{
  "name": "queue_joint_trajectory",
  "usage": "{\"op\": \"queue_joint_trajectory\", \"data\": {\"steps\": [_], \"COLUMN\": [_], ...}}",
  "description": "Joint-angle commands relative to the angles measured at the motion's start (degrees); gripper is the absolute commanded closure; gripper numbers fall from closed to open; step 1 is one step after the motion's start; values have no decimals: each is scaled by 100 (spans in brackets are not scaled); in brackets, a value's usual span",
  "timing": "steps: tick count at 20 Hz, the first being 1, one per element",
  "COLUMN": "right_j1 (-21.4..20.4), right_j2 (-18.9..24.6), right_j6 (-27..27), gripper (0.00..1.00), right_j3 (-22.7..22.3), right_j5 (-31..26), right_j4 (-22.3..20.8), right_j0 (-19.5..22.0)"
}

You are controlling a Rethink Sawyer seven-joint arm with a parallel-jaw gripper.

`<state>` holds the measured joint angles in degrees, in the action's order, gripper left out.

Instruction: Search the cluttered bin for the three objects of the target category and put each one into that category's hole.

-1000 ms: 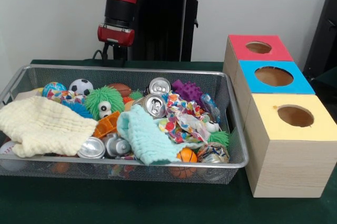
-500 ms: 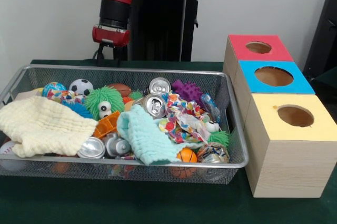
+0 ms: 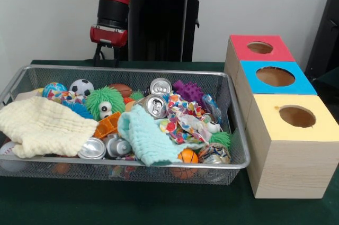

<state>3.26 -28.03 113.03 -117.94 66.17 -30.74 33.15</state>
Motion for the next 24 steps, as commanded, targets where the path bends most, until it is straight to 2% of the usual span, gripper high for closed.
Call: {"op": "queue_joint_trajectory", "data": {"steps": [1,16,24], "right_j1": [1102,1195,1068], "right_j2": [-105,97,279], "right_j6": [571,620,686], "gripper": [0,0,0], "right_j3": [-3,-50,-301], "right_j5": [-1781,-1764,-1807], "right_j4": [-303,-97,235], "right_j0": [289,46,-355]}}
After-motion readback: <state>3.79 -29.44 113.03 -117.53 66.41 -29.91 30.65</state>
